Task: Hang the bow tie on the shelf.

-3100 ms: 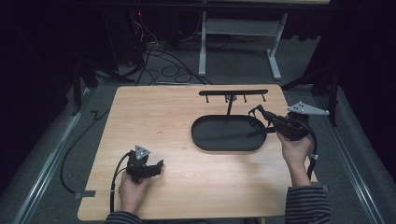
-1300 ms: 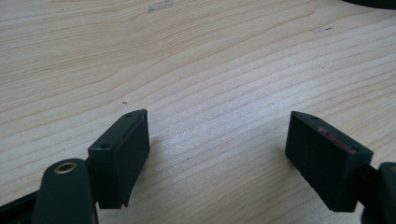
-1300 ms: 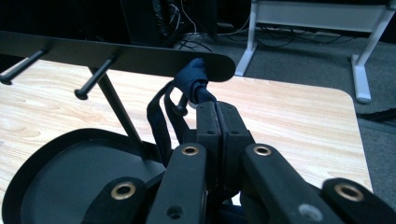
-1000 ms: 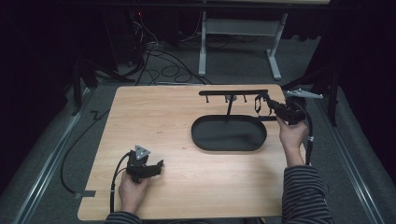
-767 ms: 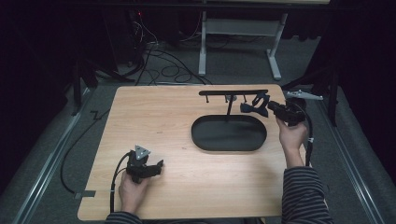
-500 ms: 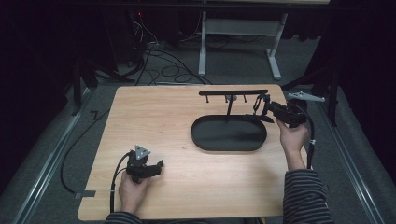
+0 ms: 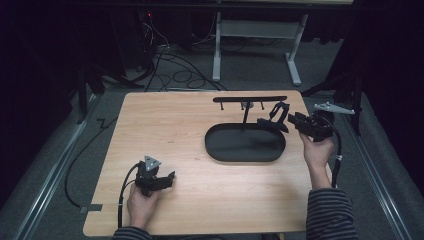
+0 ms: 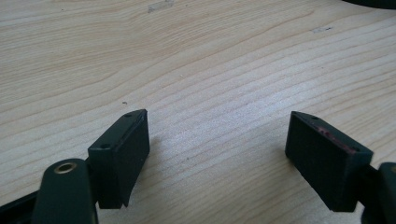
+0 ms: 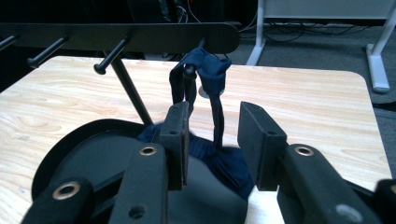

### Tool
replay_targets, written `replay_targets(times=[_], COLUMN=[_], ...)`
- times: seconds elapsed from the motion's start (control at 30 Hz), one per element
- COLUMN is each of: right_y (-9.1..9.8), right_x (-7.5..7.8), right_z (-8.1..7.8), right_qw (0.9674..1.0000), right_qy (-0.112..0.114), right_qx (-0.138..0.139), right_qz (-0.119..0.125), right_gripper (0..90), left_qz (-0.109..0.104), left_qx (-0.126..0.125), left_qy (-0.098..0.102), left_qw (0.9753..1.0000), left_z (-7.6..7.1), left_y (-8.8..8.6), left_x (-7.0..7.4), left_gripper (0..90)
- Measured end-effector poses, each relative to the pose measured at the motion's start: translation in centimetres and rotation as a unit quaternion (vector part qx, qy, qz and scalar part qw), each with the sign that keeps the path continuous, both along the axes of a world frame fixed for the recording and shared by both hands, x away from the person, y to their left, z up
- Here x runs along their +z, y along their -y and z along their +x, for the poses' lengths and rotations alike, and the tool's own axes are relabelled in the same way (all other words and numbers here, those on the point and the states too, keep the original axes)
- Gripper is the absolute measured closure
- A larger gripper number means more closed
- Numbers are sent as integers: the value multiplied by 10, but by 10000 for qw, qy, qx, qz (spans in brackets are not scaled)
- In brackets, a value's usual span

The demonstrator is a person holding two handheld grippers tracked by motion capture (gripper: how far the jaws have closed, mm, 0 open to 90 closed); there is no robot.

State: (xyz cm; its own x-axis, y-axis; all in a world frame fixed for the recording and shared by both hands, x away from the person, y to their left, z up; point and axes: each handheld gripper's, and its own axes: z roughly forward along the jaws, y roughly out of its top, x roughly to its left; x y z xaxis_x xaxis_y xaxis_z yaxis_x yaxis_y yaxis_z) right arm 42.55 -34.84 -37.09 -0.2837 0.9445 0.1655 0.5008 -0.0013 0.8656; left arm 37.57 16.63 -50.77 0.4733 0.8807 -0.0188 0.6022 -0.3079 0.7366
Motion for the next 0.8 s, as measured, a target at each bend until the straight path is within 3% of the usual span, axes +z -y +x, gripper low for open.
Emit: replay_targets(times=[0.8], right_y=[4], right_x=[-9], right_z=[-28], right_qw=[9998], right_qy=[26], right_qx=[193], right_qz=[90], right_gripper=[629], left_qz=[8], left_qx=[-2], left_qy=[-5], left_qw=[10000], left_z=[0], left_y=[0], left_x=[0], left_gripper=[222])
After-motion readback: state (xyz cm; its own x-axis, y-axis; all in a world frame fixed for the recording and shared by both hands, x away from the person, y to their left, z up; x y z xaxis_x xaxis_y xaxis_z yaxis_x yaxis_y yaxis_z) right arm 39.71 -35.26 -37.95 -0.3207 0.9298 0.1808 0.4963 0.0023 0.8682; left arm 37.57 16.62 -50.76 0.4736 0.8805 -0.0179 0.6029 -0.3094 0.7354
